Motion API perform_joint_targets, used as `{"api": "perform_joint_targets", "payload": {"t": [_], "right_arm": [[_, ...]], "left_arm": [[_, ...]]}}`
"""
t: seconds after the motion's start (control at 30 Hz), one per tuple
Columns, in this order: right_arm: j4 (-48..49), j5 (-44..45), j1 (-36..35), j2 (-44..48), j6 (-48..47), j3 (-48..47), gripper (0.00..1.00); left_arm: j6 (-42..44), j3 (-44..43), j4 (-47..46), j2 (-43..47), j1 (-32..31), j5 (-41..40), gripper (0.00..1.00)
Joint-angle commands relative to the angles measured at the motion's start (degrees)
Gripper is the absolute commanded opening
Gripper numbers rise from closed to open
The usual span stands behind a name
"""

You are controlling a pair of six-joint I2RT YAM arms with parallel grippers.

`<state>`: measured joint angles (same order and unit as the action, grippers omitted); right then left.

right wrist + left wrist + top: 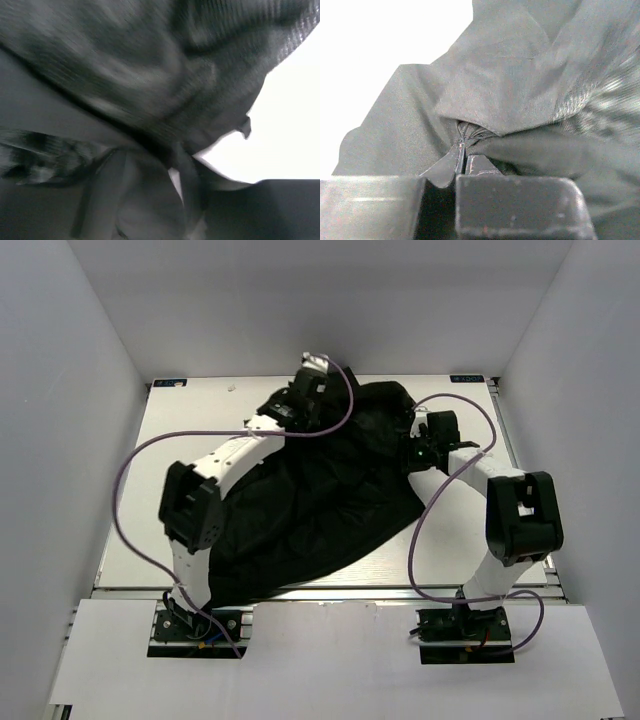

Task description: Zip up the jacket

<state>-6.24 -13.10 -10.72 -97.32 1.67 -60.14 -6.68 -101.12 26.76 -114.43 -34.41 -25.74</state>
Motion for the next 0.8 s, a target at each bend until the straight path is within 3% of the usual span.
{"api": "perform_joint_targets", "payload": {"t": [0.0,0.1,0.17,0.3,0.4,0.5,0.53,0.63,0.67,0.77], "right_arm": [[-0.7,-2.7,-1.3,0.1,-0.7,-1.4,0.37],[0.5,-6.0,-2.4,4.0,1.0,1.3,0.0],[-0.9,-5.2,-5.1,8.4,1.8,1.9,0.0],[-5.2,4.5,-17.9,15.5,2.5,1.8,0.0],[-6.8,0.9,-22.3,19.8,6.3,2.4,0.0],[-2.8,4.4,-22.8,25.9,11.9,7.3,0.0],[-2.6,6.8,-22.8,26.5,12.1,8.4,0.32],[-5.7,19.5,-22.5,26.0,10.7,7.0,0.75],[-6.3,23.4,-21.9,25.2,10.5,6.4,0.78],[-6.6,23.1,-17.7,20.6,8.8,4.2,0.86]], "left_arm": [[-3.5,0.8,-6.3,8.3,1.0,-5.0,0.0],[-4.4,0.3,-5.4,8.7,1.1,-4.3,0.0],[-5.8,0.0,-5.1,8.6,1.1,-4.5,0.0],[-7.4,0.0,-4.7,8.7,1.1,-4.8,0.0],[-8.3,0.7,-4.5,9.6,1.1,-5.1,0.0],[-8.4,1.9,-4.8,11.3,1.1,-5.1,0.0],[-8.0,2.5,-5.6,11.9,1.1,-4.3,0.0],[-7.6,5.0,-7.1,15.1,1.1,-3.8,0.0],[-7.6,5.5,-7.3,16.6,1.1,-3.9,0.0],[-7.2,7.7,-8.6,19.6,1.1,-3.0,0.0]]}}
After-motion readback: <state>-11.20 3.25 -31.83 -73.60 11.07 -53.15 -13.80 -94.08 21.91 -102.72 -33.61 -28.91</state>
